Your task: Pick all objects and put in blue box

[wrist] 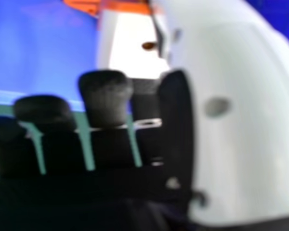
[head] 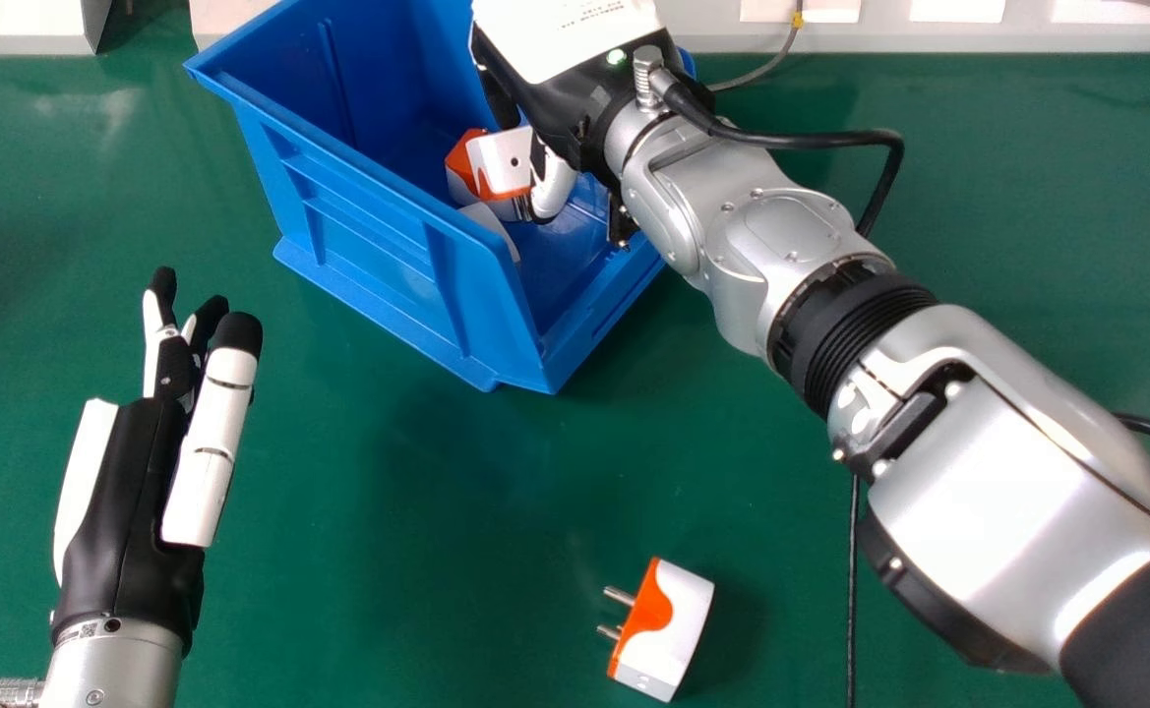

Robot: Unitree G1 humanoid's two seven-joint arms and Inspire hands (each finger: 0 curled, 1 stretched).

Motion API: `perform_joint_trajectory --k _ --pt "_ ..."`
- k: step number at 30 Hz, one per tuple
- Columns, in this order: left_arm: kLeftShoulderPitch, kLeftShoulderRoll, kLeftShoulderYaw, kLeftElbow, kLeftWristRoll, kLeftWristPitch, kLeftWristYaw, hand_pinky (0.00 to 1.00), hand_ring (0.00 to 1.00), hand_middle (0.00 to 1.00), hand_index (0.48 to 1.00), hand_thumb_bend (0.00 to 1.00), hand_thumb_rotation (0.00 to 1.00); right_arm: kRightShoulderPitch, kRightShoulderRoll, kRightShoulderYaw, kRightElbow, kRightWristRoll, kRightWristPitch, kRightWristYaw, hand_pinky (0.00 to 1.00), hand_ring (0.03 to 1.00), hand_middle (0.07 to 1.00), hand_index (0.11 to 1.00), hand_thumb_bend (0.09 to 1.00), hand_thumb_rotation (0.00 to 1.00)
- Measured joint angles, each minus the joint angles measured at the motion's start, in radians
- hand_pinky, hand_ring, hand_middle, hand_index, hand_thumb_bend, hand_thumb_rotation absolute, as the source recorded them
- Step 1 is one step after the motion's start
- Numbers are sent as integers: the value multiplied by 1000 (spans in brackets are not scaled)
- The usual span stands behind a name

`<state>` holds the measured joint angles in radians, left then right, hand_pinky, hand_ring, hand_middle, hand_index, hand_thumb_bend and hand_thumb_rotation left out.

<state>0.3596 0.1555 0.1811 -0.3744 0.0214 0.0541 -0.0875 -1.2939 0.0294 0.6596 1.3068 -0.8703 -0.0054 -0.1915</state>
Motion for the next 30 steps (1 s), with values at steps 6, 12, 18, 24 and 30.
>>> perform_joint_trajectory --k 6,12,18,24,30 --pt "3 0 -4 -5 10 3 2 913 959 984 1000 524 1000 13 0 -41 0 52 -12 -32 167 200 308 473 521 59" --pt "4 1 -8 -8 19 2 2 912 961 985 1000 521 1000 37 -11 -50 -6 76 -30 -42 255 311 384 484 520 35" --pt "-5 9 -8 -6 22 2 2 908 963 985 1000 514 1000 42 -33 -45 -11 77 -31 -42 377 461 533 491 510 109" --pt "-22 11 -9 11 28 1 4 908 964 986 1000 513 1000 58 -72 -52 -75 80 -52 -42 434 541 612 541 520 161" --pt "-47 12 -8 26 27 2 6 909 964 985 1000 513 1000 147 -161 -85 -297 87 -79 -31 498 616 676 620 520 175"
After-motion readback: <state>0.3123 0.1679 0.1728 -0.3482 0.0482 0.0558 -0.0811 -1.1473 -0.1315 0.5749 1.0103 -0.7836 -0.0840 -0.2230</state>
